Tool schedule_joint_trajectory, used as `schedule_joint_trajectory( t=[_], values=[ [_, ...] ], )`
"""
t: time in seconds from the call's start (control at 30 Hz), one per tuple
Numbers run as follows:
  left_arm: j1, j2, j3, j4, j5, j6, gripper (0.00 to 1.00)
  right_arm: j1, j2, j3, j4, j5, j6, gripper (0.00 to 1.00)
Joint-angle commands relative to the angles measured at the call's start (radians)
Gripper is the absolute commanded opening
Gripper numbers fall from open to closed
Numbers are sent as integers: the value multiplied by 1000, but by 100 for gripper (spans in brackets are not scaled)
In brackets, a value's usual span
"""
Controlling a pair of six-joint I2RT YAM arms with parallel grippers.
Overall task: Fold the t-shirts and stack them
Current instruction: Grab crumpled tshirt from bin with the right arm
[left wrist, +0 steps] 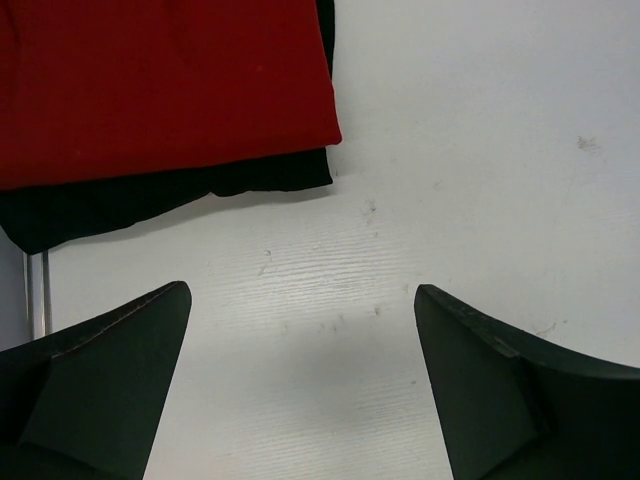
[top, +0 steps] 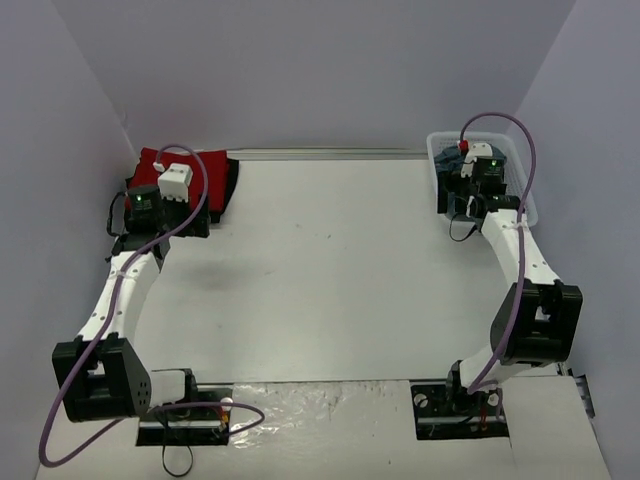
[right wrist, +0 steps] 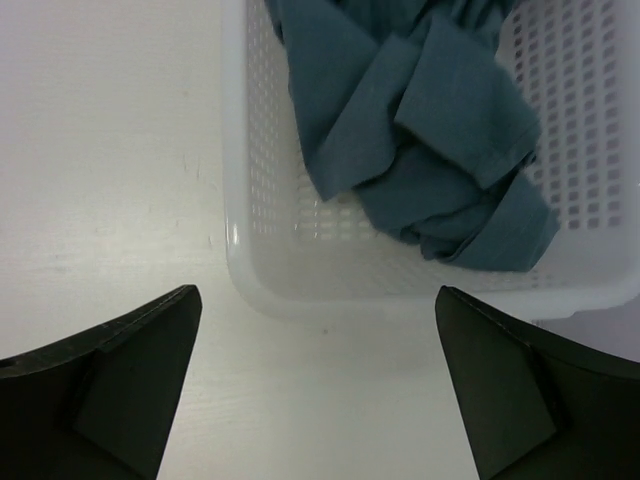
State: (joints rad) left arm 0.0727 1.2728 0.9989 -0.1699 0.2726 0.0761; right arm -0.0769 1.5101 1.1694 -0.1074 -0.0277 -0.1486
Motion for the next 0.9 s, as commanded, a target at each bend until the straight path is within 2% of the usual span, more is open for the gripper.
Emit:
schedule_joint_trajectory(
  t=[0.0, 0.13, 0.43, 0.77, 0.8, 0.87],
  values=[
    [-5, -55, 18, 18, 56, 4, 94, 6, 74, 154, -17, 92, -20, 100],
    [-2, -32, 63, -55, 66, 14, 94, 5, 222, 280, -41, 144, -32, 100],
    [-2, -53, 44, -52, 97, 30, 94, -6, 505, 527, -146, 111, 3, 100],
    [-1, -53, 47, -57, 103, 33, 94, -18, 674, 608, -167, 153, 24, 100],
    [-1, -52, 47, -60, 103, 34, 94, -18, 682, 612, -169, 164, 21, 98],
    [-1, -49, 46, -62, 105, 34, 94, -21, 699, 615, -169, 173, 20, 84]
  ],
)
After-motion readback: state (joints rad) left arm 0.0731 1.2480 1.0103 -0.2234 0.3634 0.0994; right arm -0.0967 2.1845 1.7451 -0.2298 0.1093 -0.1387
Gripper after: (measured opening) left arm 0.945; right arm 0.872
